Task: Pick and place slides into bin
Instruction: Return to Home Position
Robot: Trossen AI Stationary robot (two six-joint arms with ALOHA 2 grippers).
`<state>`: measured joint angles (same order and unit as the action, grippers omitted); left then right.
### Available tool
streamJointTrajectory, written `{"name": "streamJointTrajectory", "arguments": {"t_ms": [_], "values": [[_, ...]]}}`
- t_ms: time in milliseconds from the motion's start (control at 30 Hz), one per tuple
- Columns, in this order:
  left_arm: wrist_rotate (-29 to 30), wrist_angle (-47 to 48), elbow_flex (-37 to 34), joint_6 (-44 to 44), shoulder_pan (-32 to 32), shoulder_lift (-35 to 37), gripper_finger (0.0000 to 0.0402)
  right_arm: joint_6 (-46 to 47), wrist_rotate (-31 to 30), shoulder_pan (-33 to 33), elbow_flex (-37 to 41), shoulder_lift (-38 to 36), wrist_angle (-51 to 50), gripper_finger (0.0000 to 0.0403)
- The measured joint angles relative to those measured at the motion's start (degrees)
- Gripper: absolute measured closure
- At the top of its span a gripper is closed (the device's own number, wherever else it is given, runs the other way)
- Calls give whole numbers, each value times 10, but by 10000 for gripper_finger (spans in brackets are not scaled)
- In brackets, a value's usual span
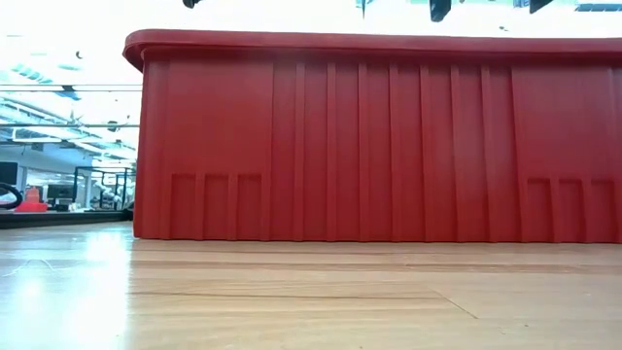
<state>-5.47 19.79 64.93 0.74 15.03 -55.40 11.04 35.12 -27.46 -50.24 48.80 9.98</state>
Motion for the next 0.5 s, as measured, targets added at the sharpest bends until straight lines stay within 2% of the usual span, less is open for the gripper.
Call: {"name": "streamJointTrajectory", "arguments": {"t_ms": [100, 300, 500], "values": [[38, 8, 0, 6, -26, 4, 62, -7, -46, 38, 0, -17, -18, 195], [155, 17, 0, 11, -80, 24, 62, -33, -137, 105, 0, -53, -72, 191], [180, 21, 0, 0, -105, 51, 62, -51, -219, 149, 0, -103, -130, 191]]}}
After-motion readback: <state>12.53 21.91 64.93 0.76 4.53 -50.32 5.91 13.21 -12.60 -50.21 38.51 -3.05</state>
